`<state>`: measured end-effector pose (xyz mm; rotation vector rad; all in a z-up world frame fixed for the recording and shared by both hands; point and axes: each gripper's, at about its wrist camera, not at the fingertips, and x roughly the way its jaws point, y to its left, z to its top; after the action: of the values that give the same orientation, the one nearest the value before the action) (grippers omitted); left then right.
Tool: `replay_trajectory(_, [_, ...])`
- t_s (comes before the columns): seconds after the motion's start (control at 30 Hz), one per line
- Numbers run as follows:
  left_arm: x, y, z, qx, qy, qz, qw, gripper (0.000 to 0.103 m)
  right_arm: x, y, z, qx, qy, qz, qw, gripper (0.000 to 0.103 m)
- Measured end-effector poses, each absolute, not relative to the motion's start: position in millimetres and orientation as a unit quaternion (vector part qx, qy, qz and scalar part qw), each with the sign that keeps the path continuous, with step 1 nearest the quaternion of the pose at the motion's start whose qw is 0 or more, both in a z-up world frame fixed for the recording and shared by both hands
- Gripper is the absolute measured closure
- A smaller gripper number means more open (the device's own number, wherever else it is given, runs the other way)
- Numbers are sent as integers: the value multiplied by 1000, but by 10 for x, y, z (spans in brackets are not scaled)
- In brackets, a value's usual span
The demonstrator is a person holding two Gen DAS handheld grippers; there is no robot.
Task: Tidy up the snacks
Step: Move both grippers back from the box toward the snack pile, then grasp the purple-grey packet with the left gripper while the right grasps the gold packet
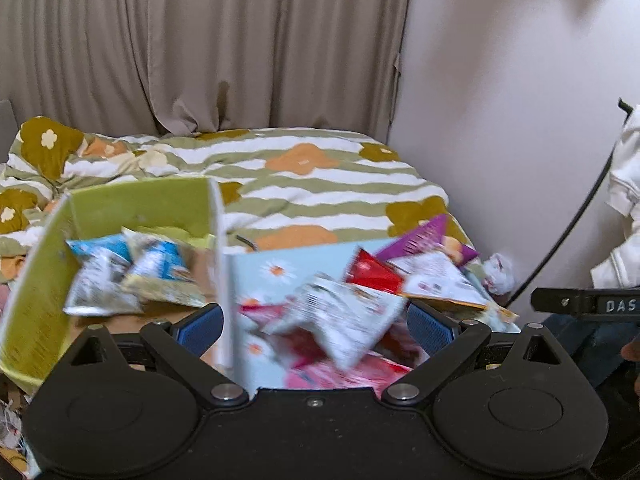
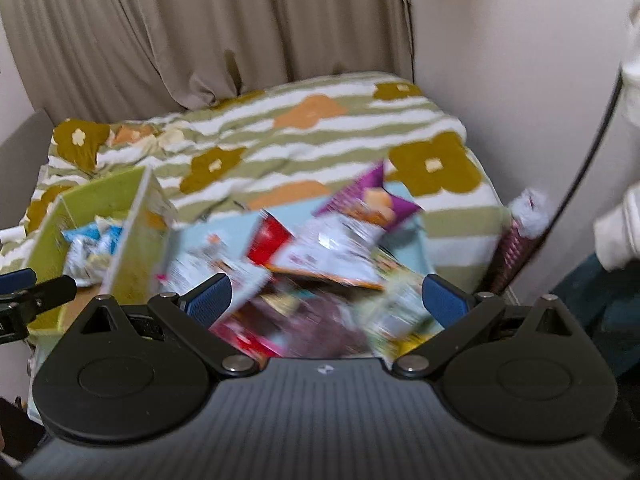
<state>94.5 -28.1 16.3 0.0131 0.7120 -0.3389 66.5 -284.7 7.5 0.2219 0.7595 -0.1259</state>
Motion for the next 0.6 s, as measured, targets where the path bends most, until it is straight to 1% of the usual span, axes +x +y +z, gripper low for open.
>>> replay_trajectory(0.27, [694,-1099,-111,13,354,-168,920,3,423,-3489,-277,102,388,-28,915,0])
replay_trajectory(0.5, [922,-1591,-342,14,375,-174,910,3,399,-3739,-572,88,406,0,910,0])
replay_trajectory(0.6, [1084,-1778,-518,21,392,-173,903,3,400,-3788,-682,83,406,7,910,0])
